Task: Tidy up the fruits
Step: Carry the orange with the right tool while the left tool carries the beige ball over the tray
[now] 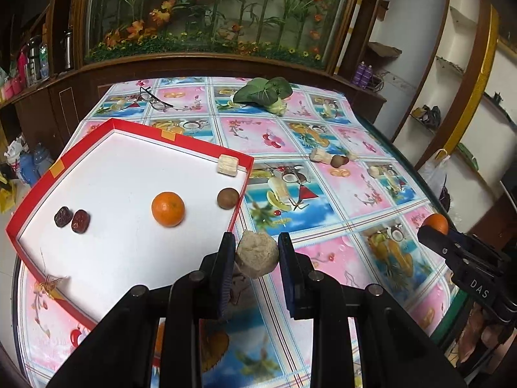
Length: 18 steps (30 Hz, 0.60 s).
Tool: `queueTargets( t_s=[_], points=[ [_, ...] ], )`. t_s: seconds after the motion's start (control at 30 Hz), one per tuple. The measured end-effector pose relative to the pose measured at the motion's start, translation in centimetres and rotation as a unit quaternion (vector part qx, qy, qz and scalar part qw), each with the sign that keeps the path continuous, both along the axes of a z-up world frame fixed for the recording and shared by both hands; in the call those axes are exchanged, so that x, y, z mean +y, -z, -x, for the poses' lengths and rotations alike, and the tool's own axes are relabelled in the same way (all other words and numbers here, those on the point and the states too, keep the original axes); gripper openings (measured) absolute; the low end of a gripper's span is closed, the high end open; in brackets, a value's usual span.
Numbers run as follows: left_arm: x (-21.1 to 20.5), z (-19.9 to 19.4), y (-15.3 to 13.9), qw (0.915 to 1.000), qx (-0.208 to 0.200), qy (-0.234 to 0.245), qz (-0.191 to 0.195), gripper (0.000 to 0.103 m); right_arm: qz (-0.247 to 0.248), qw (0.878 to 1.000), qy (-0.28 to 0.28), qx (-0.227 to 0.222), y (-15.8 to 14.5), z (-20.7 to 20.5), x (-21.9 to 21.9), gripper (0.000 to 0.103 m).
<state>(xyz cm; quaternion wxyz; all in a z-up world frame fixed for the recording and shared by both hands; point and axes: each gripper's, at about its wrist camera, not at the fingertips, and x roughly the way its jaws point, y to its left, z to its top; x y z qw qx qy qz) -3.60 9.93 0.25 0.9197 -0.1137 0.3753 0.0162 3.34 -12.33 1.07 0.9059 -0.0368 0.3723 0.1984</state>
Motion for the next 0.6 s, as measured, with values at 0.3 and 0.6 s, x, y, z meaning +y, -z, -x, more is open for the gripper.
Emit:
queueTargets(
  t_s=[0.3,0.6],
  points=[
    [2.5,1.4,0.6,0.9995,-0.001,-0.029,0.016,0.026,0.003,1.0,-0.024,-0.013,-1.3,2.2,2.4,0.034],
    [6.9,2.2,1.7,0.9955,0.004,-0.093,0.015,0.026,-0.003,0.998,-0.07,-0.005,-0.5,2.2,7.1,0.034]
  ],
)
